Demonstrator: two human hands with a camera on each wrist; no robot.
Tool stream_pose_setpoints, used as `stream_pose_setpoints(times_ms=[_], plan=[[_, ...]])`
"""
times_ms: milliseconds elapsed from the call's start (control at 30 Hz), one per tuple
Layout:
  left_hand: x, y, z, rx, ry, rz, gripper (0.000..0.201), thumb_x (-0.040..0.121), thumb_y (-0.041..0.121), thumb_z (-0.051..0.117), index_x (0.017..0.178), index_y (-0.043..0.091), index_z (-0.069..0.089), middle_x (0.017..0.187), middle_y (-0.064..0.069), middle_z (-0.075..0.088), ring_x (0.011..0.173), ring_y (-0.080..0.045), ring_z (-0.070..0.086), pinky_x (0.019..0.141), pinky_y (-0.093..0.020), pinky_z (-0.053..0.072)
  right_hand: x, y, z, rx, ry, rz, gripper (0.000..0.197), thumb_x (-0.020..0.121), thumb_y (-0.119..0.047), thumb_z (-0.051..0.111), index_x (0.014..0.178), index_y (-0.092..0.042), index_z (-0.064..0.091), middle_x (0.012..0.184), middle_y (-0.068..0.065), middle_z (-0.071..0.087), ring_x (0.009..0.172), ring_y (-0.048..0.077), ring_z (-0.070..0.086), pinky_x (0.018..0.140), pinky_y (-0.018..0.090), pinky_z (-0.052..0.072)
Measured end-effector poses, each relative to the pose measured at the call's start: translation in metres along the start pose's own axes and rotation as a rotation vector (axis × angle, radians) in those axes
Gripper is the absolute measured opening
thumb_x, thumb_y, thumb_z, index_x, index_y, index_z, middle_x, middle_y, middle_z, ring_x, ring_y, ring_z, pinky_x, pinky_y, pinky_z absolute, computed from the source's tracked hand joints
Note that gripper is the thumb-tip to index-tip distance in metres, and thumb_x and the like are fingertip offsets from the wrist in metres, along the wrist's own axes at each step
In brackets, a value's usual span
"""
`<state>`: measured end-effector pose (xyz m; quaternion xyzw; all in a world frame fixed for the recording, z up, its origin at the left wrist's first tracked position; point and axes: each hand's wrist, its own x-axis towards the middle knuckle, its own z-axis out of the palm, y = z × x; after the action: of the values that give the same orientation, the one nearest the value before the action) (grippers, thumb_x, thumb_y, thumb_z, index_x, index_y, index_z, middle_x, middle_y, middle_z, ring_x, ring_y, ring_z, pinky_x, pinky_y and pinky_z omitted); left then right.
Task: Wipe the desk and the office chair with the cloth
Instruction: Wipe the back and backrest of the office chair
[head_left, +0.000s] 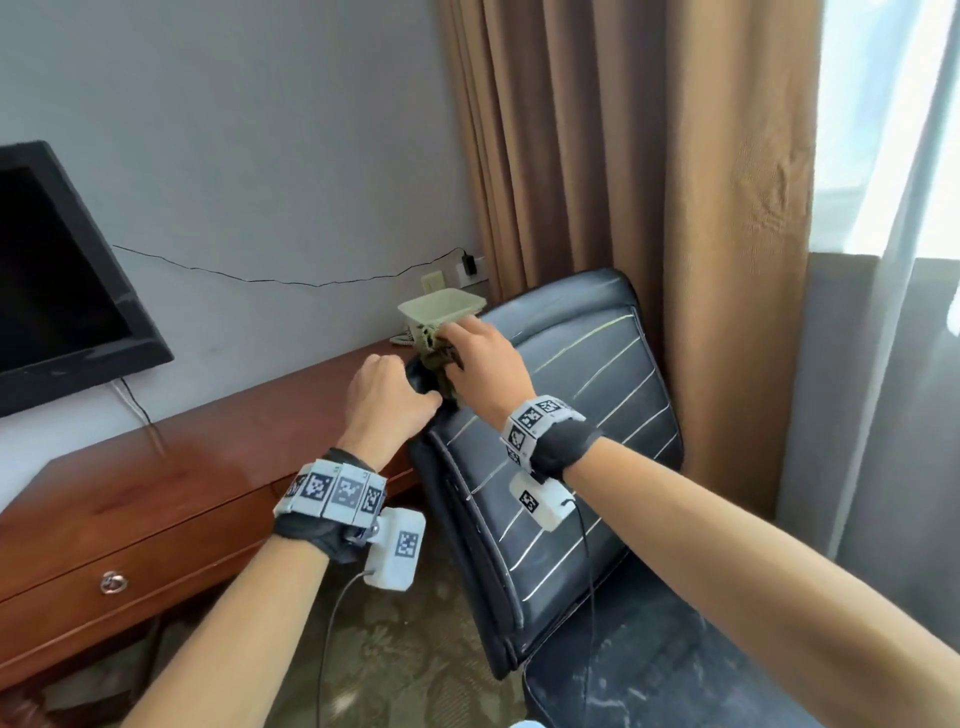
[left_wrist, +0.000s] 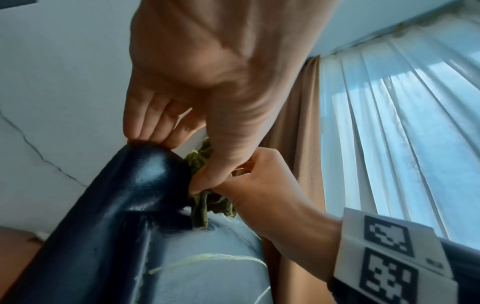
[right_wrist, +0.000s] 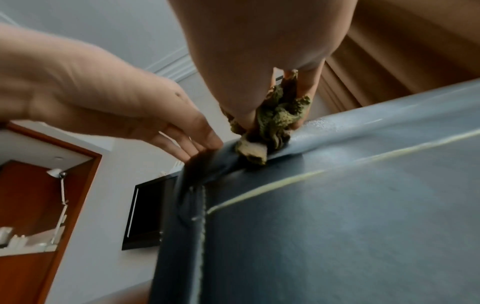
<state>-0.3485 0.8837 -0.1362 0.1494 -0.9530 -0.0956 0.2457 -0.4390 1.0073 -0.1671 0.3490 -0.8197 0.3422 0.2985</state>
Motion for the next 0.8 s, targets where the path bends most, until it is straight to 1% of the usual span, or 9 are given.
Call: stream_pose_setpoints(times_ms=[67, 167, 300, 367, 433, 533, 633, 733, 800], plan=[[0.001, 0.005, 0.002, 0.07, -0.002, -0.009, 0.05, 0.078, 0.041, 0.079, 0.111, 0.006, 0.065, 0.117, -0.016, 0.062, 0.114, -0.039, 0.06, 0.088, -0.041, 0.049, 0.001, 0.003, 0.006, -0.034, 0.003, 0.012, 0.038, 0.086, 0.003, 0.055, 0.121, -0.01, 0.06, 0.113, 0.007, 0.058, 0.106, 0.032, 0.051, 0.073, 0.044, 0.051], [0.008, 0.011, 0.003, 0.121, -0.022, -0.012, 0.052, 0.08, 0.038, 0.079, 0.117, 0.005, 0.061, 0.123, -0.017, 0.059, 0.118, -0.04, 0.059, 0.091, -0.042, 0.049, 0.013, 0.027, 0.001, -0.06, 0.026, 0.06, 0.032, 0.084, 0.003, 0.051, 0.111, -0.01, 0.062, 0.111, 0.008, 0.06, 0.106, 0.034, 0.052, 0.072, 0.044, 0.051], [0.023, 0.022, 0.011, 0.172, -0.075, 0.008, 0.054, 0.079, 0.039, 0.078, 0.117, 0.005, 0.062, 0.125, -0.017, 0.058, 0.118, -0.04, 0.058, 0.09, -0.042, 0.05, 0.037, 0.092, -0.027, -0.057, 0.114, 0.314, 0.024, 0.08, 0.004, 0.046, 0.091, -0.015, 0.056, 0.11, 0.012, 0.062, 0.107, 0.04, 0.055, 0.076, 0.044, 0.048], [0.03, 0.028, 0.018, 0.19, -0.082, 0.025, 0.054, 0.081, 0.041, 0.077, 0.117, 0.005, 0.062, 0.126, -0.017, 0.057, 0.12, -0.039, 0.056, 0.092, -0.042, 0.05, 0.043, 0.112, -0.035, -0.048, 0.122, 0.363, 0.022, 0.08, 0.002, 0.047, 0.087, -0.019, 0.051, 0.107, 0.014, 0.062, 0.105, 0.042, 0.055, 0.076, 0.045, 0.049], [0.037, 0.033, 0.028, 0.214, -0.063, 0.051, 0.061, 0.082, 0.048, 0.077, 0.121, 0.004, 0.062, 0.128, -0.017, 0.055, 0.123, -0.038, 0.052, 0.095, -0.044, 0.049, 0.045, 0.116, -0.036, -0.035, 0.139, 0.348, 0.022, 0.081, 0.003, 0.05, 0.093, -0.013, 0.059, 0.107, 0.015, 0.063, 0.104, 0.043, 0.055, 0.079, 0.046, 0.052], [0.048, 0.04, 0.044, 0.243, -0.01, 0.124, 0.078, 0.081, 0.06, 0.075, 0.133, 0.006, 0.054, 0.134, -0.014, 0.05, 0.128, -0.034, 0.046, 0.1, -0.047, 0.047, 0.042, 0.11, -0.027, 0.05, 0.17, 0.246, 0.038, 0.078, 0.005, 0.055, 0.108, -0.011, 0.07, 0.11, 0.012, 0.068, 0.105, 0.038, 0.059, 0.086, 0.041, 0.051], [0.059, 0.048, 0.058, 0.251, 0.047, 0.166, 0.083, 0.08, 0.066, 0.073, 0.135, 0.007, 0.052, 0.133, -0.01, 0.051, 0.126, -0.032, 0.046, 0.099, -0.045, 0.047, 0.04, 0.11, -0.015, -0.006, 0.079, 0.097, 0.044, 0.08, 0.005, 0.057, 0.118, -0.014, 0.066, 0.12, 0.005, 0.065, 0.105, 0.033, 0.053, 0.083, 0.044, 0.053], [0.068, 0.055, 0.067, 0.272, 0.089, 0.169, 0.081, 0.08, 0.069, 0.07, 0.132, 0.008, 0.055, 0.127, -0.009, 0.054, 0.122, -0.03, 0.048, 0.096, -0.043, 0.048, 0.045, 0.131, -0.021, -0.067, 0.062, 0.106, 0.046, 0.083, 0.001, 0.058, 0.124, -0.019, 0.065, 0.125, 0.0, 0.065, 0.108, 0.03, 0.052, 0.082, 0.042, 0.053], [0.076, 0.059, 0.071, 0.263, 0.108, 0.162, 0.078, 0.083, 0.069, 0.067, 0.13, 0.008, 0.056, 0.125, -0.01, 0.055, 0.122, -0.03, 0.049, 0.096, -0.044, 0.048, 0.049, 0.154, -0.033, -0.126, 0.068, 0.133, 0.046, 0.083, 0.002, 0.056, 0.121, -0.02, 0.066, 0.124, -0.004, 0.065, 0.107, 0.029, 0.051, 0.078, 0.038, 0.05]])
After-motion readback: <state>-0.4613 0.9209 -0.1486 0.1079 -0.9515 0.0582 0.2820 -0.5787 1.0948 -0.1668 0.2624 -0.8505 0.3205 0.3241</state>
